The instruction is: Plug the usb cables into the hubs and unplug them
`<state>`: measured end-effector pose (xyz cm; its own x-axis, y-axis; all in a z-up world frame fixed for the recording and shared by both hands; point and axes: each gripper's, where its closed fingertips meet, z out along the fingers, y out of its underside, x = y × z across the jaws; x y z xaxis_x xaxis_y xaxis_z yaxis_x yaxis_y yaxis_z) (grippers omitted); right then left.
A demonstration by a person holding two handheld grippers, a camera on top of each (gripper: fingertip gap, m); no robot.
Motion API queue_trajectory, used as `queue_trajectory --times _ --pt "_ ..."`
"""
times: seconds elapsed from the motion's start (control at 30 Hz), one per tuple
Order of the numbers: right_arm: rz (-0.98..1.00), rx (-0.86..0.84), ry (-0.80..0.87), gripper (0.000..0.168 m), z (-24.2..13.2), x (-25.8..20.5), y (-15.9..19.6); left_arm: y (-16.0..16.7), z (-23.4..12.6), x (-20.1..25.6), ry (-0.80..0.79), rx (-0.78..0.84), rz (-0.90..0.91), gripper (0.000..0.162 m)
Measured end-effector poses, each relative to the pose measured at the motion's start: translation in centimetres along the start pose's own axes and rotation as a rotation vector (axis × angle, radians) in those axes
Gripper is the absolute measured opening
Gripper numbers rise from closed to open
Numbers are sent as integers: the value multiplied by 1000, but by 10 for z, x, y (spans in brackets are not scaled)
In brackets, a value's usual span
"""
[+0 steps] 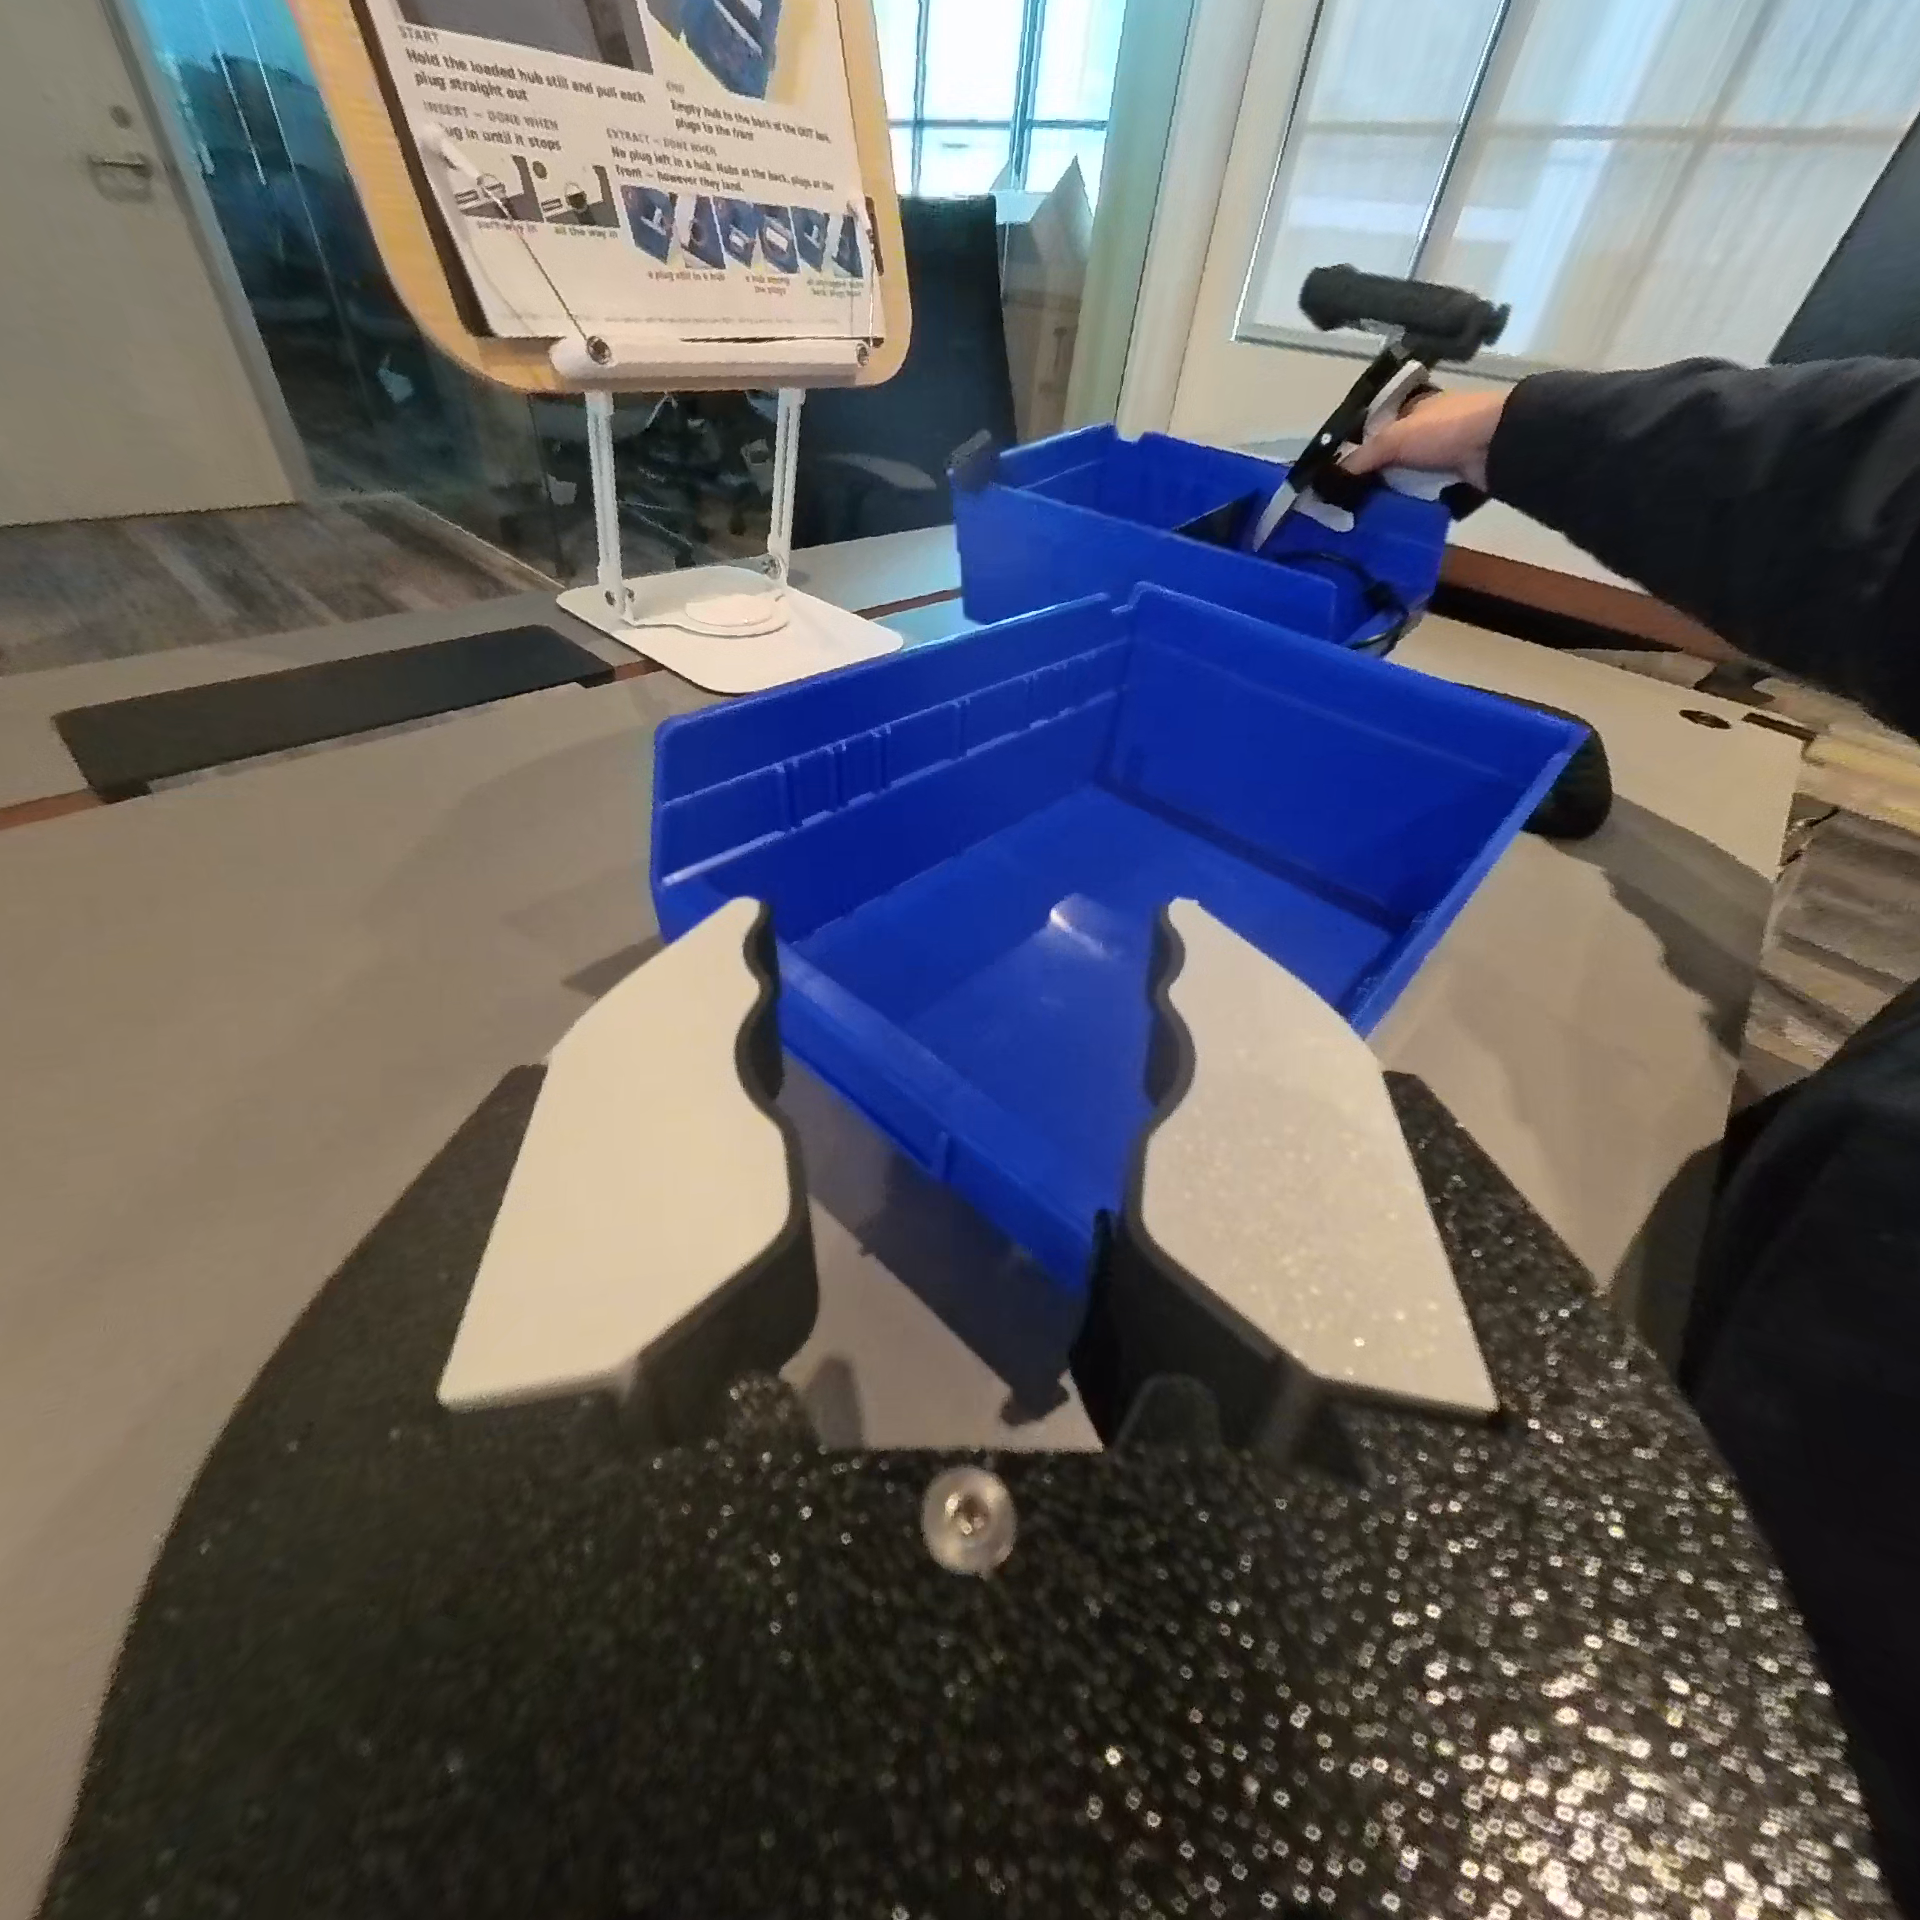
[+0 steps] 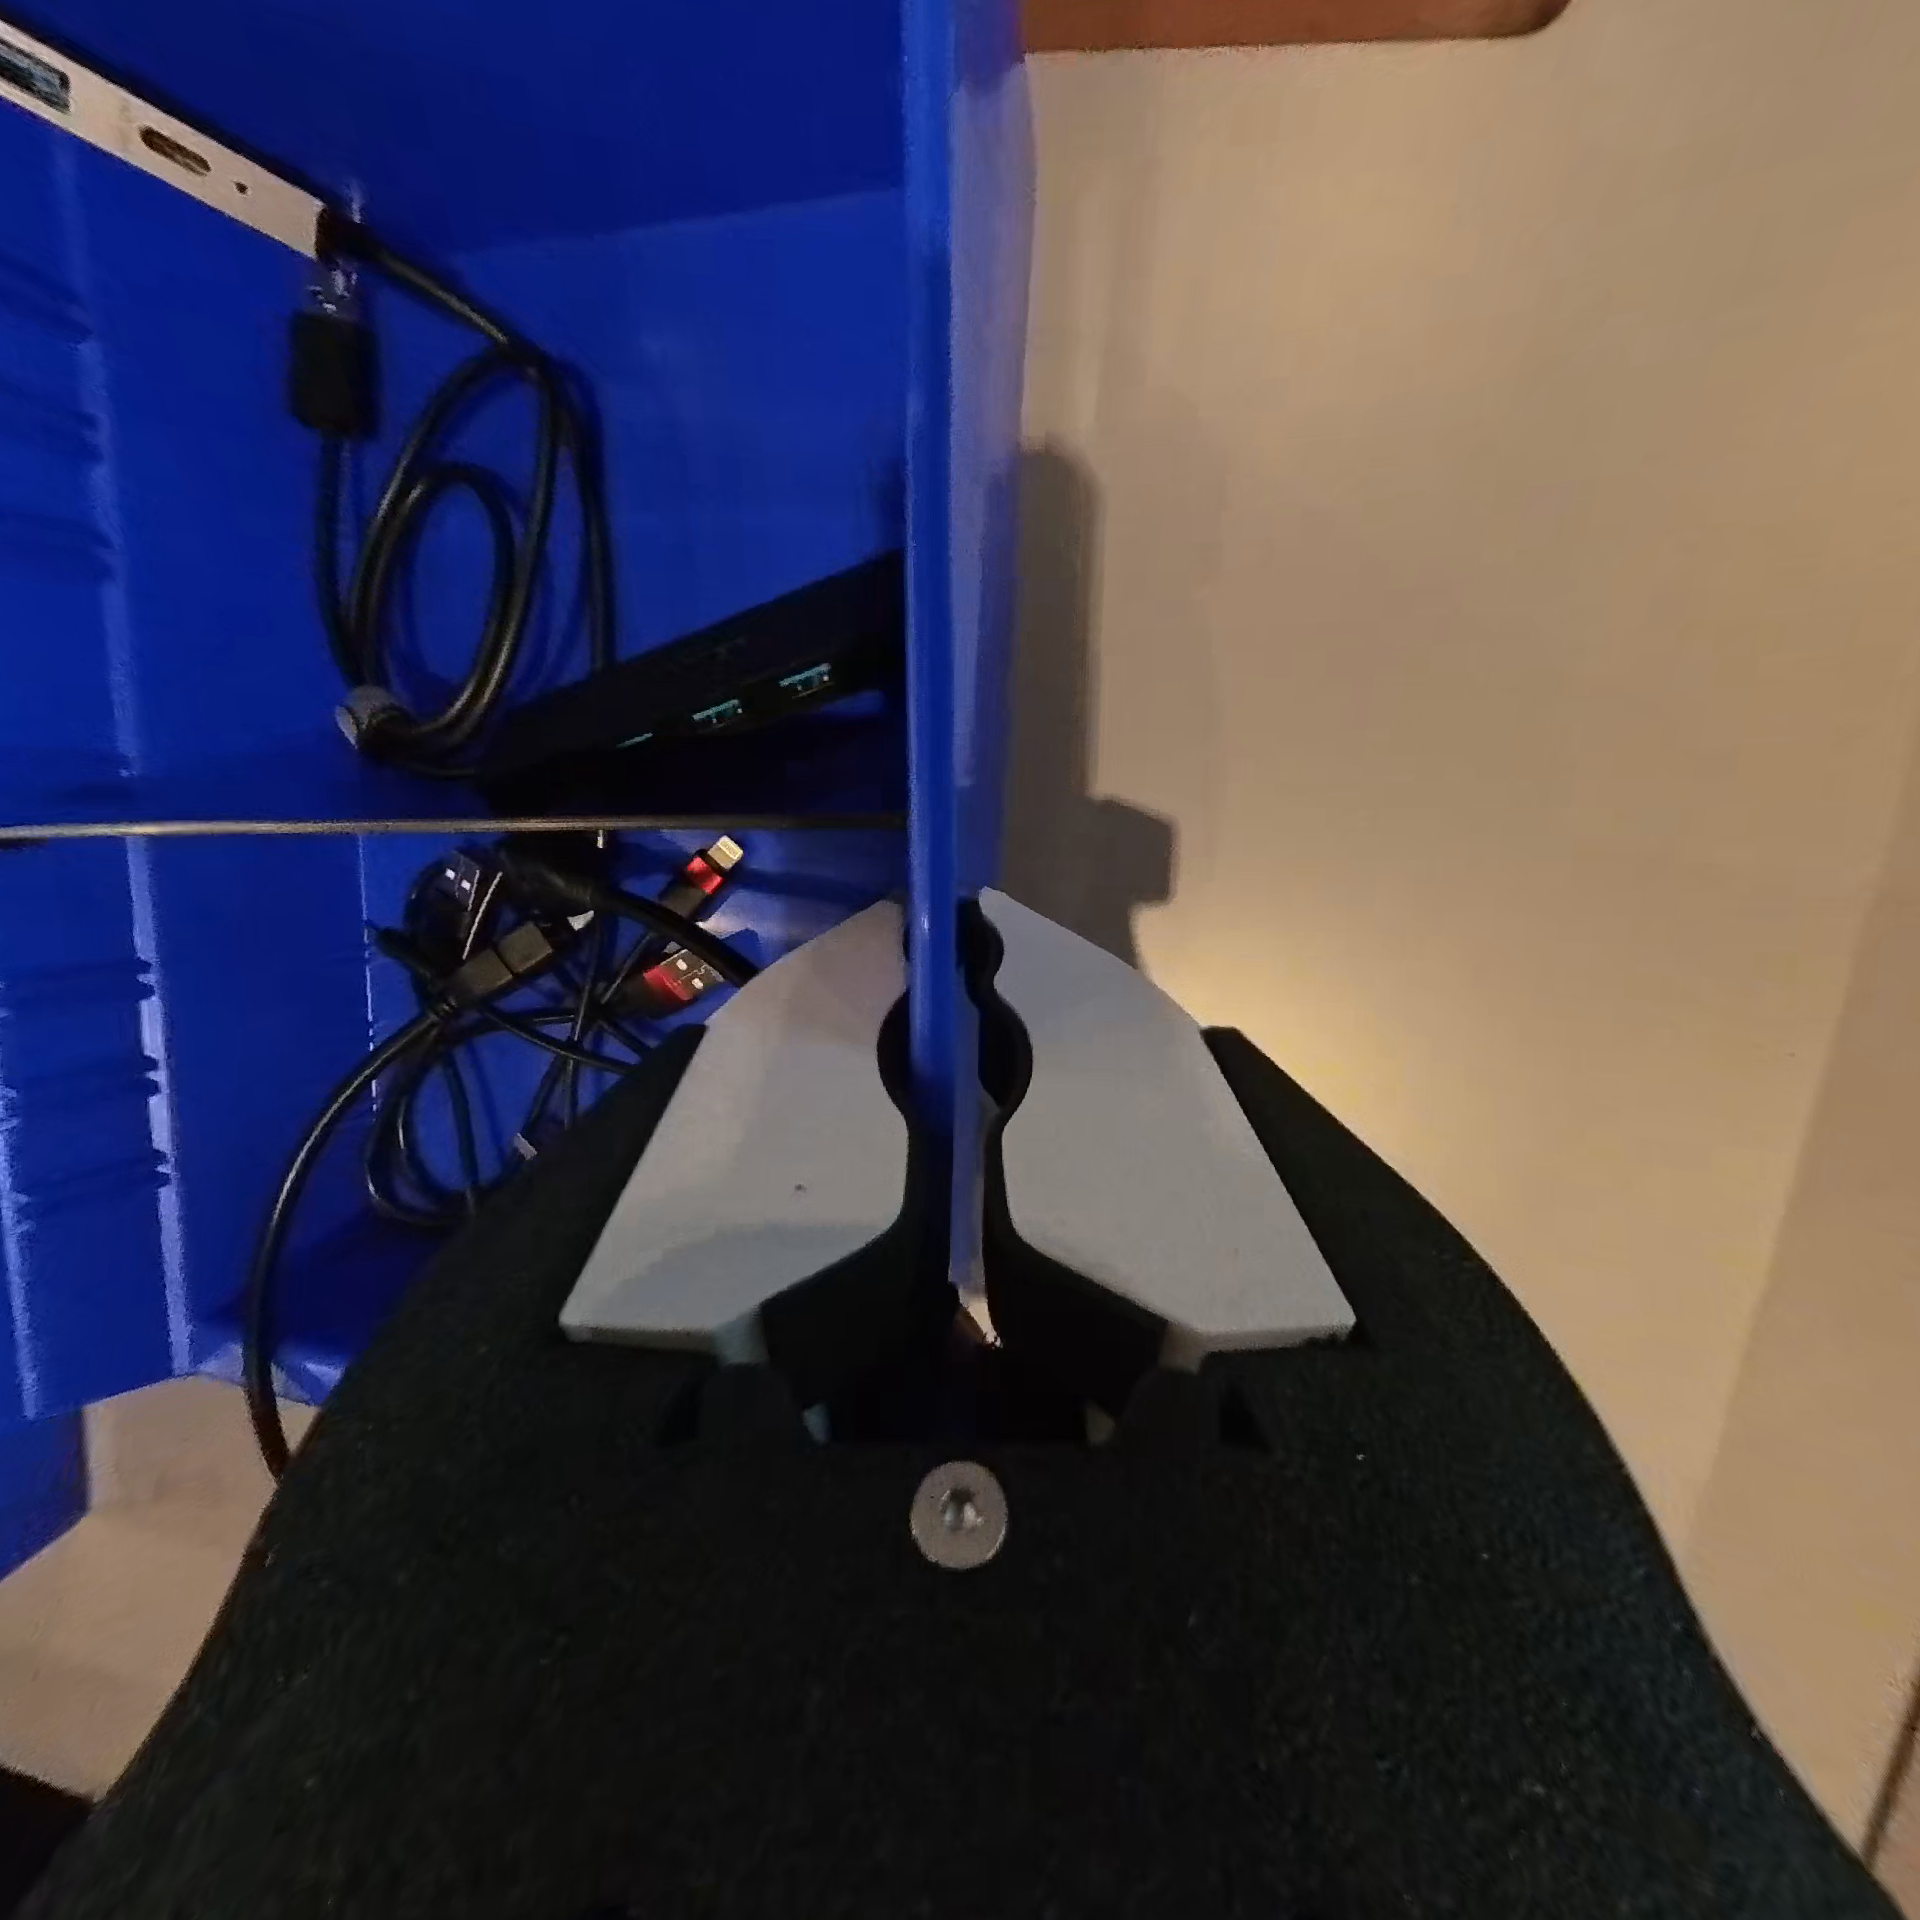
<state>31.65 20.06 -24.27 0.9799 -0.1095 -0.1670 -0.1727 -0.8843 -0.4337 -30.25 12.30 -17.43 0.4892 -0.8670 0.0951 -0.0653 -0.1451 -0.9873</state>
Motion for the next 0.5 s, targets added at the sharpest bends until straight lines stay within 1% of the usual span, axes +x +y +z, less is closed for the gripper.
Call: queue_trajectory --times 0.03,0.17,0.3,0.4,0.5 --pt "15 10 -18 4 -3 -1 1 1 -1 -1 1 1 -2 68" --pt "45 81 -118 4 -27 -14 -3 0 -5 -5 2 14 -13 67" --pt "-3 187 -179 4 -77 -43 -20 -6 -10 -13 -25 41 -20 65" --pt "-73 245 -220 4 -117 -83 -35 -13 -15 -24 -78 66 -23 63" --pt "-182 288 -279 4 -144 -140 -52 -23 -23 -36 -148 108 -21 61"
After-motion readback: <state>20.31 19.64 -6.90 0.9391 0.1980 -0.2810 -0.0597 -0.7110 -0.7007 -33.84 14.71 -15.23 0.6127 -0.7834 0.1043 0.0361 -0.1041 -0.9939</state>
